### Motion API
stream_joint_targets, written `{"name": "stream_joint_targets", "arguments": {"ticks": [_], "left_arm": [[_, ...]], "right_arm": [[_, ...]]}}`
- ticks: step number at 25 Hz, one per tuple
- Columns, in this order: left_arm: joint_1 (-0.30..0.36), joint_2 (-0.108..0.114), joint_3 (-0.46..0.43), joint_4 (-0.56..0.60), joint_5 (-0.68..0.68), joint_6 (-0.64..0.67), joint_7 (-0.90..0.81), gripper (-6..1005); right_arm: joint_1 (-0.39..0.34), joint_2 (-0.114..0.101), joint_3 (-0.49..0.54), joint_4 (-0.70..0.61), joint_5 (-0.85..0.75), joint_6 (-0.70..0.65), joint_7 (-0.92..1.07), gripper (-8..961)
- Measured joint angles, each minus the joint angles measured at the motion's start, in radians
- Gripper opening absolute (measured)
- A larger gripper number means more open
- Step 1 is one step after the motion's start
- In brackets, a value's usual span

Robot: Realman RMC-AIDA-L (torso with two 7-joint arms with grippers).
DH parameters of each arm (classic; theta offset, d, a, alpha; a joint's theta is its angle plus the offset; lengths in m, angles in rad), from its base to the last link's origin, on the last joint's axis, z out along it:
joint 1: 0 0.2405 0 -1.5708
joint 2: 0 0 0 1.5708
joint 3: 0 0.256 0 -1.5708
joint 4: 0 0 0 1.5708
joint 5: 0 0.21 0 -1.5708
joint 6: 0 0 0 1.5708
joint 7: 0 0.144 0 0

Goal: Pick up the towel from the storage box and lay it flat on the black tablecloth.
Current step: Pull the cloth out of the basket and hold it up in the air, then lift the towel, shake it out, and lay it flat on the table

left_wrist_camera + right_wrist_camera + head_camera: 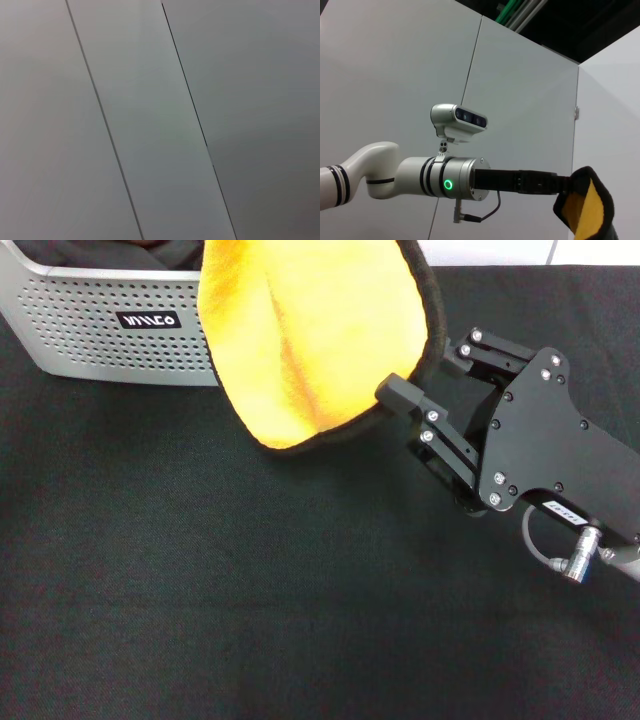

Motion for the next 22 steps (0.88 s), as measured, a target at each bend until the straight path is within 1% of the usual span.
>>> {"name": "stream_joint_targets", "arguments": {"ticks": [6,11,17,22], "left_arm": [[0.001,0.000,0.001,-0.017,-0.001,0.001,0.001,24],[0.004,0.000,0.018,-0.024,-0.001,0.003,0.011,25],[0.032,0.000,0.038,-0.049,-0.003,0.008,0.041,26],[0.065,0.000,0.055,-0.108,-0.008,0.019,0.082,27]], "right_arm": [[0.001,-0.003,0.007,0.017,0.000,0.026,0.005,310],[0.005,-0.003,0.046,0.057,0.000,0.076,0.012,238],[0.001,-0.005,0.076,0.072,0.000,0.094,0.030,80],[-0.005,-0.006,0.106,0.072,0.000,0.114,0.053,6]]}}
